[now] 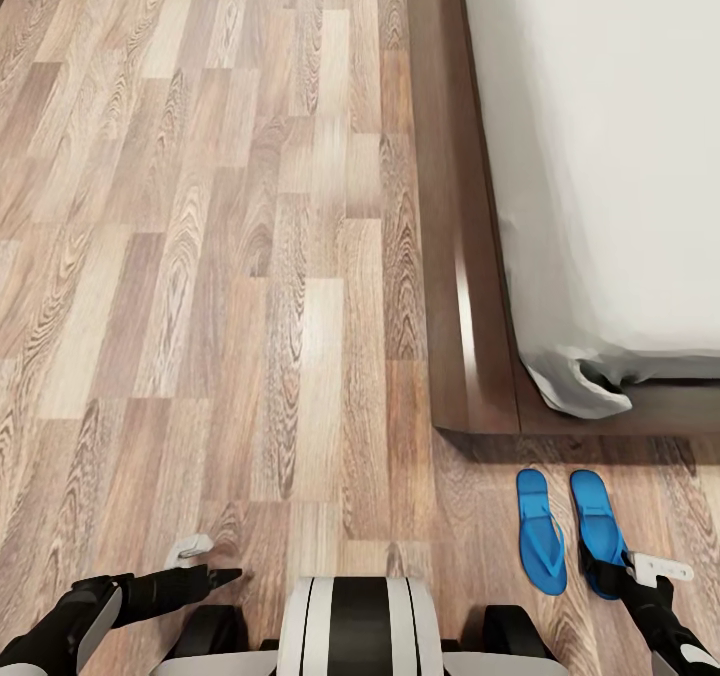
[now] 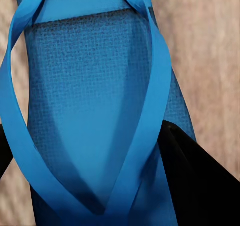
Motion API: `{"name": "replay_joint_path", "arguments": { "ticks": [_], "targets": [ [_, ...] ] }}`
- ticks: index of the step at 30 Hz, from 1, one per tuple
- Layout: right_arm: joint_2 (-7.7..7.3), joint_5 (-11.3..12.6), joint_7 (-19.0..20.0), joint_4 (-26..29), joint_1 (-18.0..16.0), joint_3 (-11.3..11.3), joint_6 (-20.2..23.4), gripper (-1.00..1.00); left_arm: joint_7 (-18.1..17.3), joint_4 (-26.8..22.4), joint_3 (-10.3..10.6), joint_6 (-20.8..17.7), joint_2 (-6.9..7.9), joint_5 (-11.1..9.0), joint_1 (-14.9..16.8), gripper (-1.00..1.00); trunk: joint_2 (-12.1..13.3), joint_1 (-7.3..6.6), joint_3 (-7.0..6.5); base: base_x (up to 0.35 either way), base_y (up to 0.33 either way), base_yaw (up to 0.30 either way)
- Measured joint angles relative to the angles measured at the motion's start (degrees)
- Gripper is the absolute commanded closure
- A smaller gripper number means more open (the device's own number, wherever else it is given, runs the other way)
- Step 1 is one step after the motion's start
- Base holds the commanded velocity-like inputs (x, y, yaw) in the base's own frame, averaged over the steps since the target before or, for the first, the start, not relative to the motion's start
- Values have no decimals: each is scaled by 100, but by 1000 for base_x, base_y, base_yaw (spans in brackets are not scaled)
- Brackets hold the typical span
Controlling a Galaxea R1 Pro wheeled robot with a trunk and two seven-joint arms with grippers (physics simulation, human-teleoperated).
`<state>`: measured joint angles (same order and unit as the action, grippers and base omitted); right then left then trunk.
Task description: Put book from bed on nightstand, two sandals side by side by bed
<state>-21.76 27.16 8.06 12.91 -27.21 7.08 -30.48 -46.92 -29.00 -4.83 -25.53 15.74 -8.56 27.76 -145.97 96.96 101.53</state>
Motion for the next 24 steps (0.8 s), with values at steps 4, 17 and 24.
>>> {"name": "replay_joint_path", "arguments": {
  "ticks": [4, 17, 24],
  "targets": [
    [0, 0, 0, 0, 0, 1, 0, 100, 0, 0, 0, -1, 0, 0, 0, -100, 0, 0, 0, 0, 0, 0],
    [0, -24, 3, 17, 0, -28, -2, 100, -14, -4, -6, -10, 1, -17, 1, -100, -7, 12, 110, 0, 0, 0],
    [0, 6, -1, 3, 0, 1, 1, -100, -10, -3, -5, -10, 1, -17, 2, -100, -7, 12, 111, 0, 0, 0]
  ]
}}
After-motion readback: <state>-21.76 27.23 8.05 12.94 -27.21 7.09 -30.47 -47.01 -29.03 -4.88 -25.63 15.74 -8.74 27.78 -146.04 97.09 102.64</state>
